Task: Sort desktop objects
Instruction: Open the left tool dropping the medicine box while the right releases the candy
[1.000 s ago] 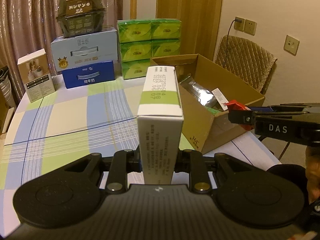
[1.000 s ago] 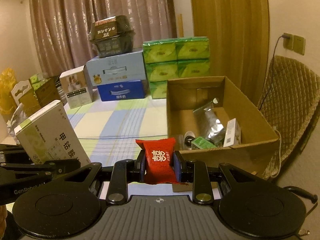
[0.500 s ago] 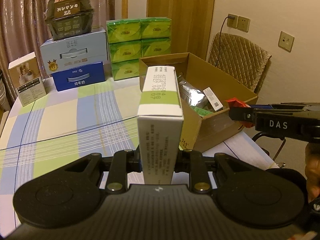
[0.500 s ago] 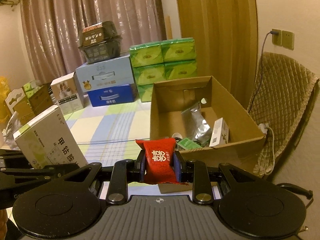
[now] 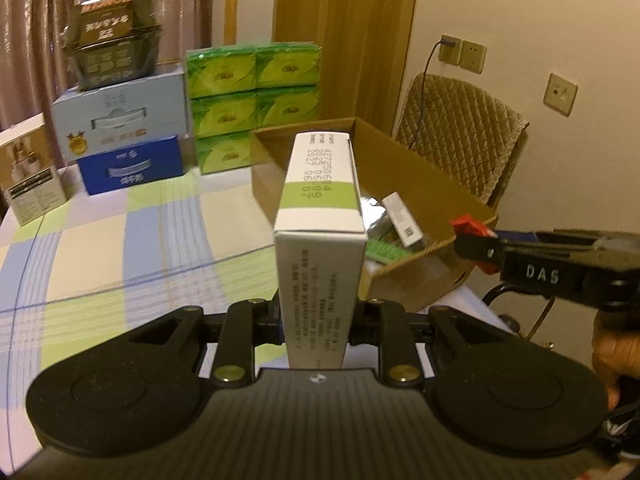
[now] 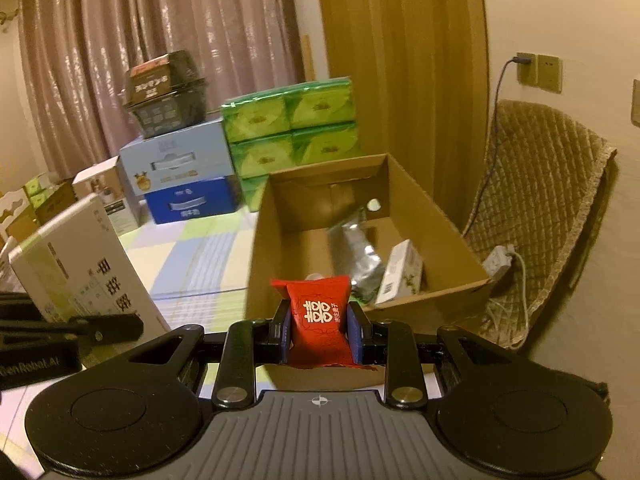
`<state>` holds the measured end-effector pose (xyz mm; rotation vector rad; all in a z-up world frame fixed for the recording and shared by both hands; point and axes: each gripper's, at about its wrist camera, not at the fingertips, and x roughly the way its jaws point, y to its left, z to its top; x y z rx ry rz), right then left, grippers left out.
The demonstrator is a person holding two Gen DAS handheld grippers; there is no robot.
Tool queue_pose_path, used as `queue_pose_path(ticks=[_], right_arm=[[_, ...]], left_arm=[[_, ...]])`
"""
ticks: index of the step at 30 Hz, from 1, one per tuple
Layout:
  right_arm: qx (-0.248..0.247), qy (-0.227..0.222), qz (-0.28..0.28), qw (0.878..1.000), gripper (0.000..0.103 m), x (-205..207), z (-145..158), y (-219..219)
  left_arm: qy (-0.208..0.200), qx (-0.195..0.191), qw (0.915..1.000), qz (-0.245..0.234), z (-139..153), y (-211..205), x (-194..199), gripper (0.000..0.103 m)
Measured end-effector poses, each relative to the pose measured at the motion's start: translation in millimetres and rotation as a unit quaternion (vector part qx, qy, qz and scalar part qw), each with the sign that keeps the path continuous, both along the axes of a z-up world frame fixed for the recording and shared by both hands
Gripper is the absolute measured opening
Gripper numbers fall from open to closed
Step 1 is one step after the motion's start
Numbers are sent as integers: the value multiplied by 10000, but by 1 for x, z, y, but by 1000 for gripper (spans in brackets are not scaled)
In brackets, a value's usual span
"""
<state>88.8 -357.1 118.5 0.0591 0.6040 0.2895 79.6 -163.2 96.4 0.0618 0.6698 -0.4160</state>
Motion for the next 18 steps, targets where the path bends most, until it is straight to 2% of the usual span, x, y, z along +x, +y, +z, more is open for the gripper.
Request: queue_pose_path(ticks=[8, 16, 17, 18], right_arm=[[-102, -139, -99, 9998, 25, 42, 13, -20], [-140, -136, -206, 9996, 25, 83, 9, -34], [-143, -123, -213, 9996, 25, 87, 7, -35], [-130, -100, -220, 9996, 25, 90, 6, -36]], left_arm=[[-88, -268, 9995, -170, 16, -38, 49, 20], [158, -447, 9985, -286, 6, -70, 100, 21], [207, -433, 9983, -316, 3, -74, 106, 25], [240, -378, 9984, -332, 2, -77, 111, 37]])
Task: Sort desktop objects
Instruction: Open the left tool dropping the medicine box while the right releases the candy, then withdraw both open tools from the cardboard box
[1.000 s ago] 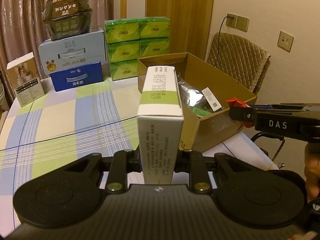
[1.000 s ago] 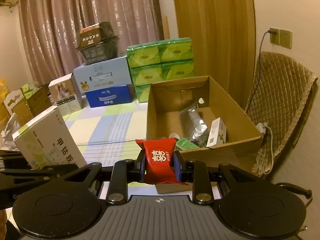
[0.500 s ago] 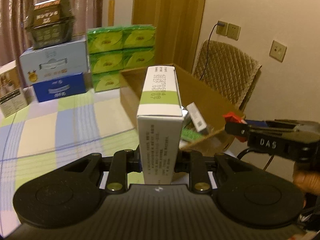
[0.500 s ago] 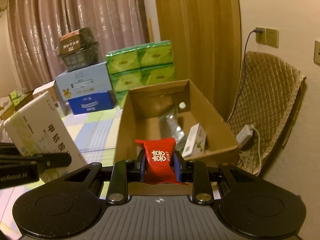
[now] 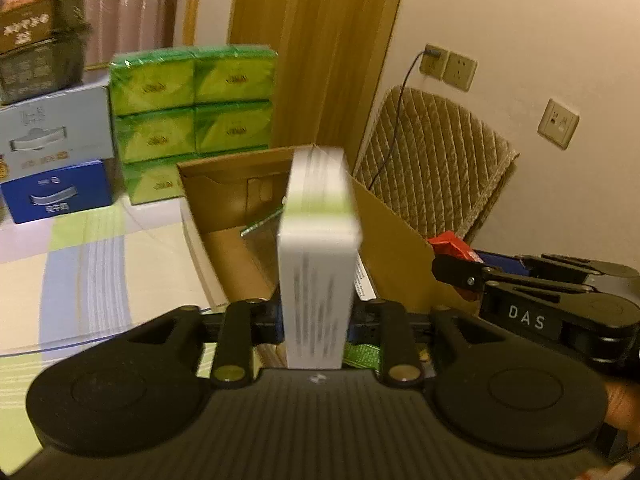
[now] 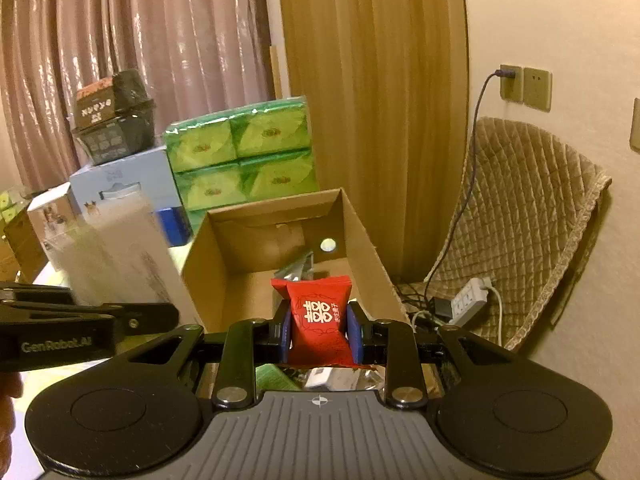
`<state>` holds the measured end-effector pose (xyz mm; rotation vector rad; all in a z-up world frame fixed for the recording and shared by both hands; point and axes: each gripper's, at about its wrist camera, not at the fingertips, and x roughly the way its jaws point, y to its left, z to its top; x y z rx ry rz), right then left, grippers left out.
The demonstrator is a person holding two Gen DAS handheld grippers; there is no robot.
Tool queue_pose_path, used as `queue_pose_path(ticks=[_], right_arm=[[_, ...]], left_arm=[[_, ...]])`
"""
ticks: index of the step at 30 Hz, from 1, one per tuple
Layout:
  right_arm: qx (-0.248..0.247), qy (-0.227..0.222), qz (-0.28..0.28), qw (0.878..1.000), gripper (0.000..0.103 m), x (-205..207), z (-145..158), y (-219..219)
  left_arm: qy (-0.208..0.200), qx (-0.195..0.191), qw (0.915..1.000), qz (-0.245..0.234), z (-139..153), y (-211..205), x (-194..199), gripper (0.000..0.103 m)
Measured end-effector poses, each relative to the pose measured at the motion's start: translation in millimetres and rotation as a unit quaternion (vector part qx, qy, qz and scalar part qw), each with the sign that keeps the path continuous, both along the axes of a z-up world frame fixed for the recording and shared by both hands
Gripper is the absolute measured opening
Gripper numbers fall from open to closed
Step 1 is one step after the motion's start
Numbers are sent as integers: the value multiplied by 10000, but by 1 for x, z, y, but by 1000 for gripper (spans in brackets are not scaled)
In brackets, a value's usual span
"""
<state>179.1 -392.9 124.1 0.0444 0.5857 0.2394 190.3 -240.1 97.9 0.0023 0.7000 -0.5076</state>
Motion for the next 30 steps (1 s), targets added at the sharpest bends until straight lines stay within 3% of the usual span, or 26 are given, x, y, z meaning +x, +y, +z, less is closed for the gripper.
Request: queue_pose_path(ticks=[1, 7, 15, 16, 17, 18, 27, 30], right_arm=[[20, 21, -4, 10000, 25, 2, -1, -1], [64, 195, 101, 9997, 25, 12, -12, 3], [475, 397, 454, 9970, 29, 32, -16, 19], [483, 365, 417, 9973, 40, 33, -14, 20], [490, 301, 360, 9977, 59, 32, -11, 20], [518, 222, 321, 9979, 64, 29, -8, 19], [796, 207, 25, 9966, 75, -14, 2, 0], [776, 257, -36, 9966, 85, -33, 5, -4]], left_arm=[[-15, 56, 10000, 8, -1, -2, 2, 41], [-130, 92, 9997, 208, 2, 12, 0, 44], [-171, 62, 9981, 581, 2, 45, -24, 62], [-174, 71, 9980, 603, 2, 48, -27, 64], [-185, 92, 9978, 626, 2, 51, -31, 70], [-203, 121, 9976, 646, 2, 53, -35, 76], [-345, 220, 9951, 902, 3, 66, -68, 102], [-336, 238, 9944, 978, 4, 68, -78, 102]])
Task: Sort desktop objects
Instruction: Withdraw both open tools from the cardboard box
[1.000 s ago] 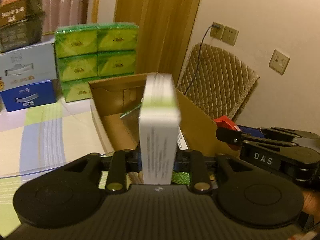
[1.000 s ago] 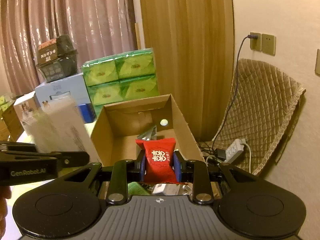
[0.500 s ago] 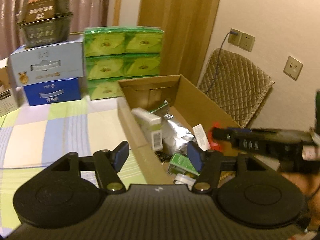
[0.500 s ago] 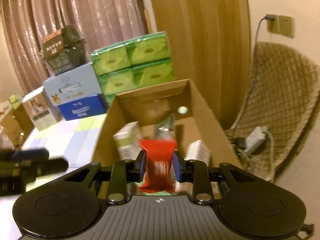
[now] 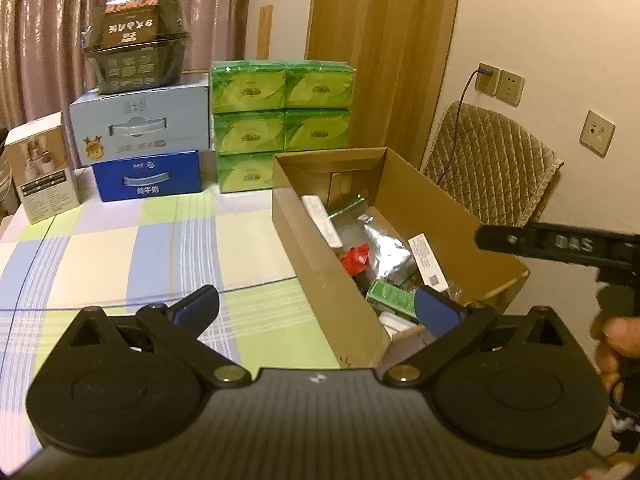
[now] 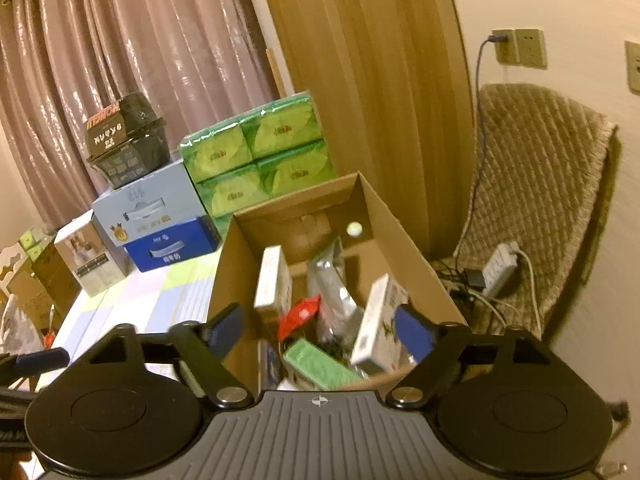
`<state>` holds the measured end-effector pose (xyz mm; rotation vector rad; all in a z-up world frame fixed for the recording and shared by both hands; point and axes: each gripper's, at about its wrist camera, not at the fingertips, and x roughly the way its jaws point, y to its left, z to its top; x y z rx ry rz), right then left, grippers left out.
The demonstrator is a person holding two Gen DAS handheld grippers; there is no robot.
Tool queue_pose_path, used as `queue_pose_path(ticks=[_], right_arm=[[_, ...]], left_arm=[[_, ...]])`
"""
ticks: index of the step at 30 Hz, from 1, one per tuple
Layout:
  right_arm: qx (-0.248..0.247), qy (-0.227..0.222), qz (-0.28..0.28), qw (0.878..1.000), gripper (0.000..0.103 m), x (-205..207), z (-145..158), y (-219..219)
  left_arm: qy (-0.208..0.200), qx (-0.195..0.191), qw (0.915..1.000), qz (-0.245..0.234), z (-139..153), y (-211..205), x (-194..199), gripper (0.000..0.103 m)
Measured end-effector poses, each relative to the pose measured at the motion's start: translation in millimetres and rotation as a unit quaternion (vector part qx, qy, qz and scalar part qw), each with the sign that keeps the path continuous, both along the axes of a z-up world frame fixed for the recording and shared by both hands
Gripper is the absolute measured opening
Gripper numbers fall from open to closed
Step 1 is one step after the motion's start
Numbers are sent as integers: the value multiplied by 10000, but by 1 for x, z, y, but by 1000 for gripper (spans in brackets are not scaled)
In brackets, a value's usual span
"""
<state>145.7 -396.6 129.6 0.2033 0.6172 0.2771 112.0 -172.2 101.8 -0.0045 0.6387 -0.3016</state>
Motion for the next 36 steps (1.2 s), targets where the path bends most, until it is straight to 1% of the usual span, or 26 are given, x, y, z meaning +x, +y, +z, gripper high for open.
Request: queue_pose_path(ticks=[2, 5, 10, 13, 15, 17, 20, 27, 36], right_arm=[[-55, 39, -15, 10000, 95, -12, 2, -2], [-246, 129, 14, 9996, 101, -30, 6, -1], [-603, 373, 115, 9974, 101, -53, 6, 2], [-745, 392, 117, 9964, 101, -64, 9, 1], [-778, 388, 113, 9961, 101, -70, 11, -1], [-794, 386, 84, 9961, 101, -74, 14, -4], [-819, 374, 53, 9959, 101, -80, 18, -6], [-846, 355, 33, 9958, 101, -87, 25, -8], [-851, 403, 36, 9956, 101, -89, 24, -10]], left_arm=[[45, -4, 10000, 63, 0, 1, -6, 102], [143, -12, 9998, 135, 1, 3, -14, 102], [415, -39, 9988, 248, 0, 3, -28, 102], [617, -89, 9974, 357, 0, 4, -37, 102], [715, -23, 9965, 441, -1, 4, -41, 102], [700, 92, 9965, 456, 0, 3, -48, 102], [684, 151, 9964, 487, 2, 2, -55, 102], [763, 48, 9959, 481, 4, -2, -62, 102], [756, 62, 9959, 497, 4, -5, -60, 102]])
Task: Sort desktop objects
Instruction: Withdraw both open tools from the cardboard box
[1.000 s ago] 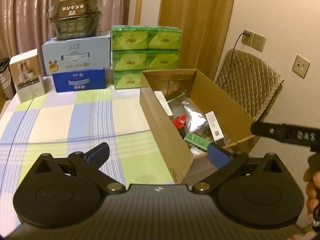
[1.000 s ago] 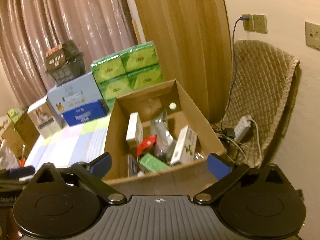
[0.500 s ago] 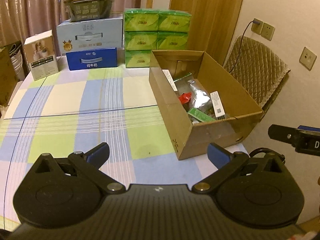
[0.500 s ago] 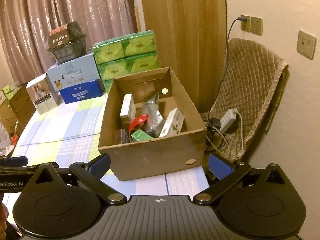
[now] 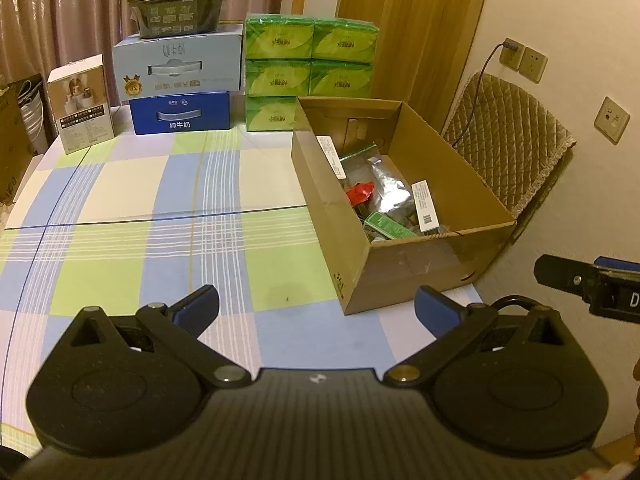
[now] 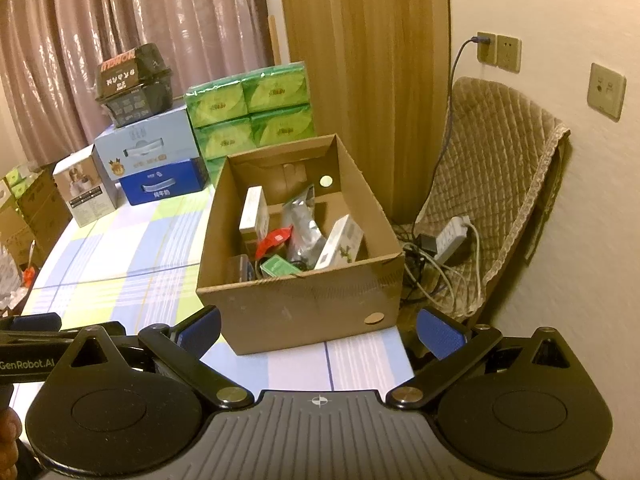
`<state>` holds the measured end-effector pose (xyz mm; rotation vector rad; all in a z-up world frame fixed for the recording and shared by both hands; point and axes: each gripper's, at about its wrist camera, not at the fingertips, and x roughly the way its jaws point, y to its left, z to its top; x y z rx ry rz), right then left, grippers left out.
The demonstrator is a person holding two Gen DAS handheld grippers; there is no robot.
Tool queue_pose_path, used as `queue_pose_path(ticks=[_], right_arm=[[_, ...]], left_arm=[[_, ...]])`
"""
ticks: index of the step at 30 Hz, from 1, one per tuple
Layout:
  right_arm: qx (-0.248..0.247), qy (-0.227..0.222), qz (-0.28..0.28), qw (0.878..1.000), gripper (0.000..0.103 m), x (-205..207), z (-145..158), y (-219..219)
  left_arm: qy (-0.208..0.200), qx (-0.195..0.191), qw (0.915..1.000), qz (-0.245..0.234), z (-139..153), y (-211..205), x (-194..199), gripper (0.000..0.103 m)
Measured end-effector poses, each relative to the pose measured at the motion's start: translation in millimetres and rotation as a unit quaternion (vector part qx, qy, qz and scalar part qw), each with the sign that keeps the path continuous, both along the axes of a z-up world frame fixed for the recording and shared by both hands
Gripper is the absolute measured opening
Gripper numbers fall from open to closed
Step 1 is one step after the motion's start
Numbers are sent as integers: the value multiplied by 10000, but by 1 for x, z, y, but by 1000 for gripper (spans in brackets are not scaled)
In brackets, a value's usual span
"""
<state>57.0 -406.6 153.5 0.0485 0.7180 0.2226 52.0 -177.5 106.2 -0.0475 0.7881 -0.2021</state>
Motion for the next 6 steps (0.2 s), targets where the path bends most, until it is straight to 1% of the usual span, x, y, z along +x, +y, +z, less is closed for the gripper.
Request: queue_pose_path(ticks=[6], right_arm=[[-7, 43, 6, 10000, 101, 0, -4, 1]], left_arm=[[-26, -99, 9999, -20, -2, 2, -1, 102]])
